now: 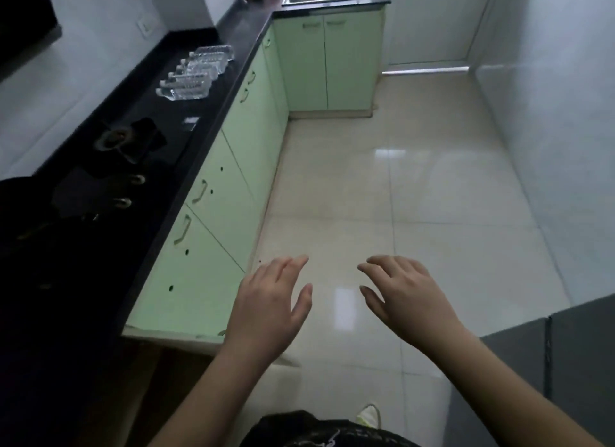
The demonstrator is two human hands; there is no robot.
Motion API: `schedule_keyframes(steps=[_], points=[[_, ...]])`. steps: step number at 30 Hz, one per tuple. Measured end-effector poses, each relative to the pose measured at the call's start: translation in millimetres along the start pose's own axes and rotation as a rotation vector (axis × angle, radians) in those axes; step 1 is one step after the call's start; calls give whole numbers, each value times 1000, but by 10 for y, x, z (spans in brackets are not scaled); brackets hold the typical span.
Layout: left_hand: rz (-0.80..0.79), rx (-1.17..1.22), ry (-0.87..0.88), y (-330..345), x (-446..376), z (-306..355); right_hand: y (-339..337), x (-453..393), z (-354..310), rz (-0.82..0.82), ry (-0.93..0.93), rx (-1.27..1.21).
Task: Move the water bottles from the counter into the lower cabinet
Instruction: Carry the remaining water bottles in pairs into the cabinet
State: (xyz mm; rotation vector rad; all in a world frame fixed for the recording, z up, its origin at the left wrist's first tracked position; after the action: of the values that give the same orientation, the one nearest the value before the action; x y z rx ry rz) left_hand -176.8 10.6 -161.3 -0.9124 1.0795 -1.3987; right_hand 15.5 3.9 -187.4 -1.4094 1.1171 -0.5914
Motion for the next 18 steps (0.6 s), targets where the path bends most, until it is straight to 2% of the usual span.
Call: schedule_keyframes(steps=[6,10,14,18], points=[[-95,-40,61,404,-533,233,88,-203,552,-42,90,-43],[-80,-27,96,571,-993,303,272,-598,910,-108,116,-51],[-70,18,40,740,-1685,256,461,-1178,1311,-176,86,-28],[-15,57,43,619,-2395,232,426,-1782,1817,-201,44,-33]])
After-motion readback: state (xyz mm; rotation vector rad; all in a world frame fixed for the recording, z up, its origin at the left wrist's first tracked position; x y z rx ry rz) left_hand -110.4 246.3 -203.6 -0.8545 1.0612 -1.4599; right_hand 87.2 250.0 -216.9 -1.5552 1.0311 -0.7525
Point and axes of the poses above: each hand's wrist, its own x-axis away from the middle knuckle, its own y-axis out of the palm, z = x × y, the point moved 7 cm from there along -x, towards the middle knuckle, and after that the axes turned 10 degrees about -y, right-handed, at the moved point
